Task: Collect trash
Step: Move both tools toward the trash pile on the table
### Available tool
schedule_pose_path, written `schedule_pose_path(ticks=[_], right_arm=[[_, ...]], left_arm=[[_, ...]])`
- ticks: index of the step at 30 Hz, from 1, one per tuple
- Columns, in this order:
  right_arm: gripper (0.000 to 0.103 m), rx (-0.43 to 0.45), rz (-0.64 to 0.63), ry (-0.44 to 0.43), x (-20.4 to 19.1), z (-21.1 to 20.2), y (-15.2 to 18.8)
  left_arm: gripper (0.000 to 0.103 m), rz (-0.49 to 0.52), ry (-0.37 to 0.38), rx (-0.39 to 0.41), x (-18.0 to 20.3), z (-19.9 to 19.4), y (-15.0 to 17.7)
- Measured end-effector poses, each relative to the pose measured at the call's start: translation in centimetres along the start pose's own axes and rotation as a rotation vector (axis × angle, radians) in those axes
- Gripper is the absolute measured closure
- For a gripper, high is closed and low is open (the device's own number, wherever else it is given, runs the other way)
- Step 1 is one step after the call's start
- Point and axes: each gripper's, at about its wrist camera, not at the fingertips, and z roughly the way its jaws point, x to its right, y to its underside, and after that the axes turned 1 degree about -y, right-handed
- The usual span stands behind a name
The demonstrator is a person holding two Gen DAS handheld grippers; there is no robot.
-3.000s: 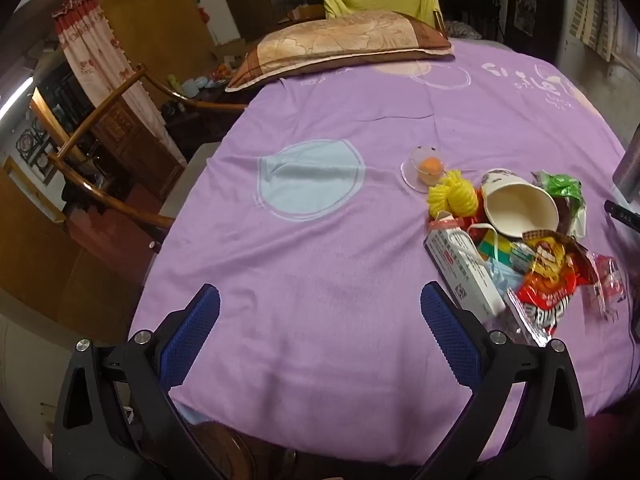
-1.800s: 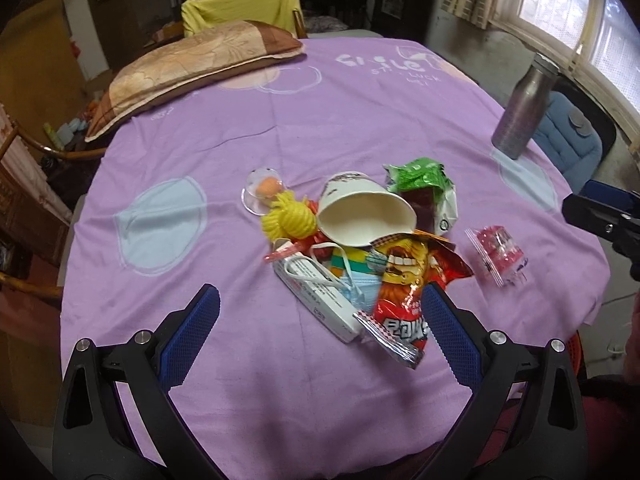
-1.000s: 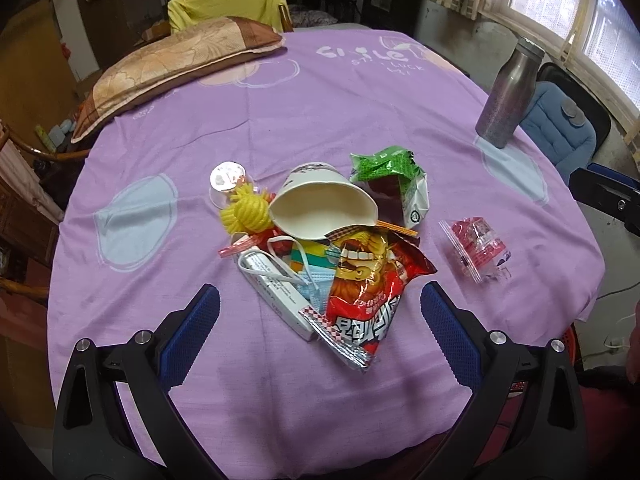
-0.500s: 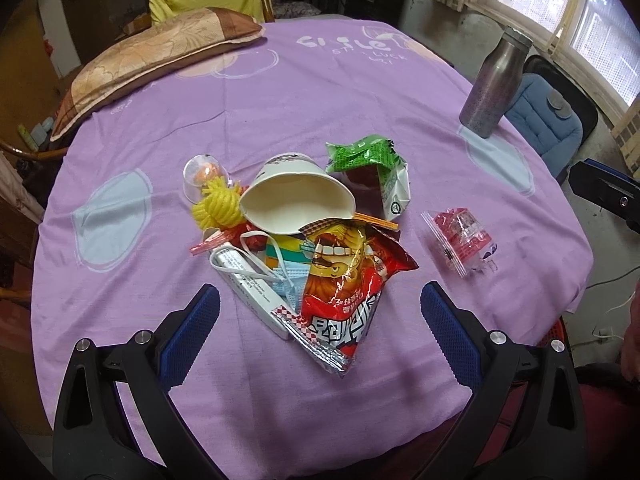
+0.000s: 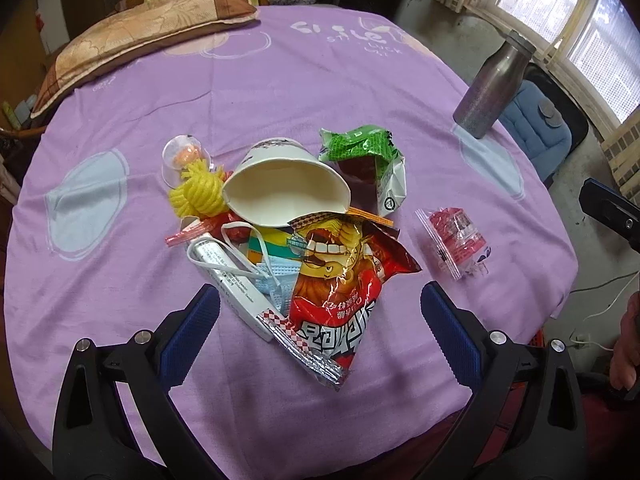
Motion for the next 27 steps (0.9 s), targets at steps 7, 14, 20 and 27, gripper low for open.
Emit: schedule_pose_path(ticks=[7,14,20,27], right_arm=[[0.005,-0.01,0.013,0.003,0.23,0.17,0.13],[0.005,-0.017,0.013,-0.001,0.23,0.33,0.36],[0.005,-0.018,0.014,-0.003,0.33,0.33,0.41],[0.005,-0.05,-0.001,-0.023,0.12,0.89,0.48]], left_arm=[[0.006,0.001,0.006,-0.013,-0.02,0.58,-0.19],[0.006,0.035,-0.032,-0.019,0.55,0.94,-0.17],[0.006,0.04,-0.051,-0.019,0.66,0.98,0.01],[0.006,0.039,-0.075,-0.014,0.77,0.88,0.13]])
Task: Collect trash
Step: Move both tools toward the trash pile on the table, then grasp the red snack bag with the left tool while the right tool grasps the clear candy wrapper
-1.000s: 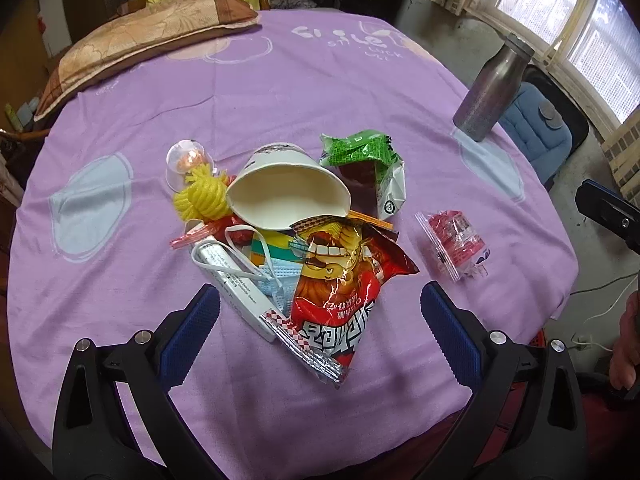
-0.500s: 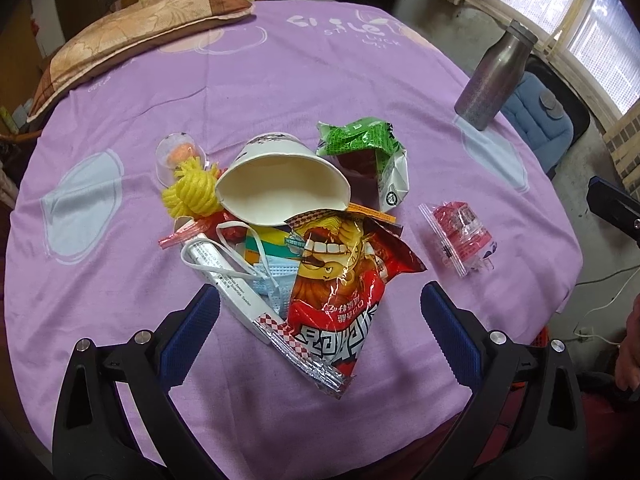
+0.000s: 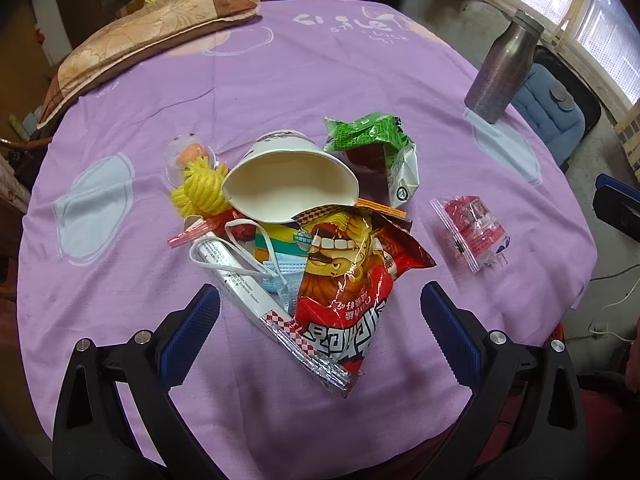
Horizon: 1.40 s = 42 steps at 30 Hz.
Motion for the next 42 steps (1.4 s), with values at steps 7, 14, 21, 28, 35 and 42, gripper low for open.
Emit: schedule_pose_path(ticks=[7,14,21,28,35,42], right_arm=[[0.005,-0.008,-0.021,-0.006,-0.3,0.2,0.0],[0.005,-0.017,-0.013,-0.009,0.0,0.3,0.1],[0.005,-0.023,0.003,-0.002,0.8,0.2,0.7],[0.005,-0.026,0.026,0.02,2.1,-0.3,1.2],[0.005,-0.042,0.054,-0.002,3.0,0.2,1.3],[0.005,-0.143,0.079,-0.094,2.2,4.3,0.8]], left_arm=[[0.006,-0.016,0.011,-0.006,-0.1,0.1,0.0],[0.006,-0.031,0.018,-0.013,-0.4,0.4,0.0],[0.007,-0.045,0.041,-0.01,-0.8,1.1,-0.2],[0.02,-0.037,0.043,-0.021,-0.3,2.6,-0.6],[0.051,-0.047,0.028,0.028,-0.7,1.5,-0.6],[0.053,-0.121,-0.037,0.092,-3.8,-2.2,0.4]])
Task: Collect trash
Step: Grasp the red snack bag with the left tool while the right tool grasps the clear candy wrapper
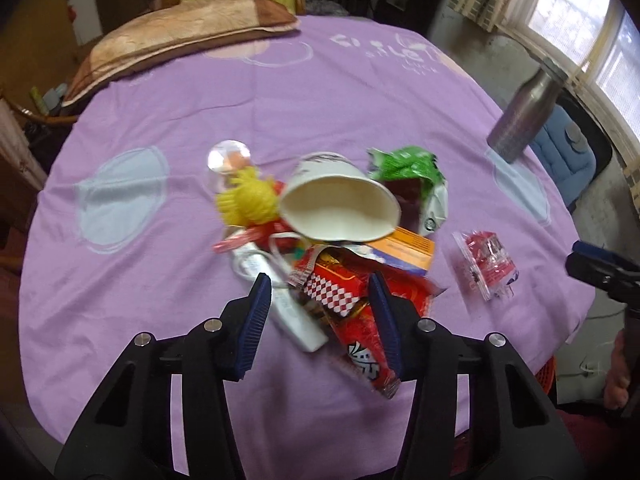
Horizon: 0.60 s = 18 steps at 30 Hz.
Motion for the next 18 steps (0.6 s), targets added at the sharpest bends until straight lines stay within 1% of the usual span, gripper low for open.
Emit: schedule_pose_path(ticks=[3,4,6,8,11,14,16,18], right_arm=[[0.005,-0.049,0.003,-0.017,-0.3,2.1,-0.3],[0.005,-0.065,0.004,-0.02,-0.4,2.7,-0.3],[0.005,-0.089,0.012,-0.035,-0.7,3.8,-0.5],[0.005,-0.095,0.013,-0.053,-1.0,4.2,-0.6],[0.005,-0.09,-0.035,-0.055,-2.2,4.2,-0.6],[0.005,-0.083,-0.079,-0.043,-2.8,3.7,-0.5],[0.005,-0.075,-0.088,-0.031,-2.5,3.2,-0.5],[0.005,-0.068,-0.083,-0.021,-1.7,2.7,-0.3]], left_arm=[[0.053,-0.049,-0.03,0.003,-2.0,-1.0,0.4],[0.054,-0.063,-0.033,-0.002,-2.5,-1.1,0.6],[0.054,-0.09,-0.032,-0.021,-3.7,-1.4,1.2],[0.054,-0.106,-0.02,-0.03,-4.4,-1.9,1.8],[0.048,-0.104,-0.006,-0.041,-4.1,-2.2,2.3],[0.037,-0.104,0.032,-0.045,-3.0,-2.0,2.5],[0.021,-0.103,0.049,-0.037,-2.2,-1.8,2.5],[0.018,-0.101,0.076,-0.032,-1.4,-1.6,2.4]])
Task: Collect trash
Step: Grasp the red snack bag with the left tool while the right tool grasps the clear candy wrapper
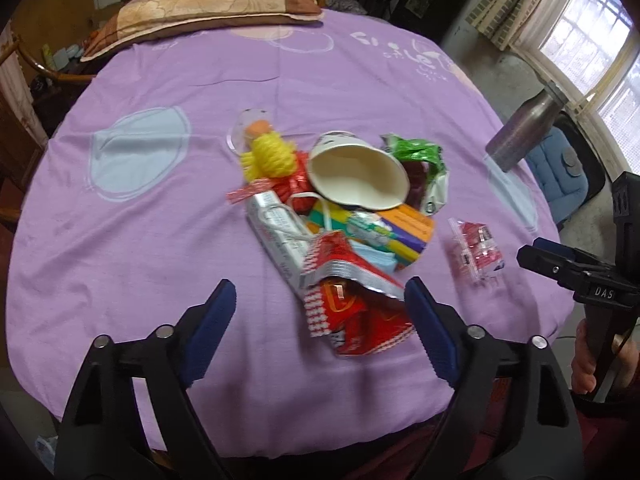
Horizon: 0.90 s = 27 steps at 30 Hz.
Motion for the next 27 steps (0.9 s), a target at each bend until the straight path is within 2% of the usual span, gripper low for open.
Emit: schedule_pose_path(ticks=[5,9,11,12,14,17,22,27], right_arm=[[0.005,0.011,0.015,0.019,1.8,-1.2,0.9],[0.005,0.013,0.009,0.034,2.8,-2.1,1.6],[0.005,0.011,0.005,0.036,3.0,-2.3,1.8],[0.005,0.01,0.006,0.032,3.2,-2.4,1.8],[0.005,0.005,0.011,0.017,3.4,-2.3,1.8],[0.005,-0.006,0.022,-0.017,3.5,-1.2,1.2],[0.005,-0.037,0.015,-0.061,2.4,1.4,0.0],[0.005,-0.114,0.025,-0.063,1.4,4.8,-0.7]], left_arm=[[0.017,-0.009,0.06,-0.048,1.7,2.1,0.0],[0.017,-0.037,0.047,-0.087,2.1,4.9,0.0],[0.026,-0.072,0.03,-0.086,1.4,5.3,0.1],[0.038,-0.086,0.042,-0.076,1.0,5.1,0.1],[0.045,-0.102,0.056,-0.043,0.5,3.9,0.2],[0.046,-0.102,0.033,0.012,-0.1,1.6,0.1],[0.046,-0.115,-0.036,0.054,-1.4,-1.5,0.4],[0.047,-0.156,-0.105,0.086,-3.8,-4.2,1.1]])
